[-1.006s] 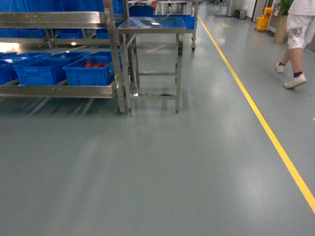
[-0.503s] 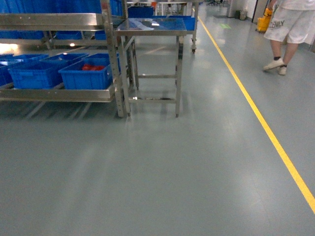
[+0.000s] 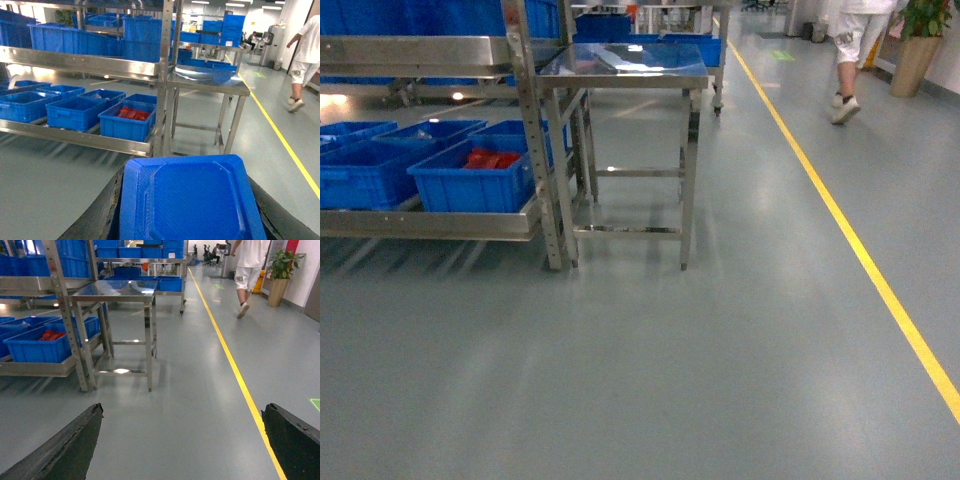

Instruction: Pick blue part to blue bin on bottom shelf

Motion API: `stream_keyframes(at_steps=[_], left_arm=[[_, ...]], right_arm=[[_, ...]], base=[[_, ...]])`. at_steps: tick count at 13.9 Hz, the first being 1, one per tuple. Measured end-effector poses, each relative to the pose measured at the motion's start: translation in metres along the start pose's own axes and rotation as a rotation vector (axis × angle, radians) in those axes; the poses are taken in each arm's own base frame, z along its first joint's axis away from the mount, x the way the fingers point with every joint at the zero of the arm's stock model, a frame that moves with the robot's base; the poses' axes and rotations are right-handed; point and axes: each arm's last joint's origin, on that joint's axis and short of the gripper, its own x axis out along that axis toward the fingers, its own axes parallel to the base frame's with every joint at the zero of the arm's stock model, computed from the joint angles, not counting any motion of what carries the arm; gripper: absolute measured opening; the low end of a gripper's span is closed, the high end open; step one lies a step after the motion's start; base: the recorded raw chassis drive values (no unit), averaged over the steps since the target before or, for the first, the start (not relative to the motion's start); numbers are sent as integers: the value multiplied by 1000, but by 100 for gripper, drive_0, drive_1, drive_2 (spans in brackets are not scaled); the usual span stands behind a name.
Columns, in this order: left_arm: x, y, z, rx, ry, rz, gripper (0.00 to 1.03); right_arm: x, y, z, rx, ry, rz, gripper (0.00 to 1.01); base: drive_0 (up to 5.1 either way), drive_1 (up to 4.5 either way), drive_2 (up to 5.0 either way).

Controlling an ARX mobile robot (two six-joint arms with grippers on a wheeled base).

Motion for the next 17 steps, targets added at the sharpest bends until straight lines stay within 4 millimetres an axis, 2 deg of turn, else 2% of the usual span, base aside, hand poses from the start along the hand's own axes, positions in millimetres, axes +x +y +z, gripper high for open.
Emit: stream_keyframes(at_steps=[17], left_arm=[[0,0,0,1,2,0,44]], right_arm=[[0,0,0,0,2,0,98]], base=[[-2,419,-424]])
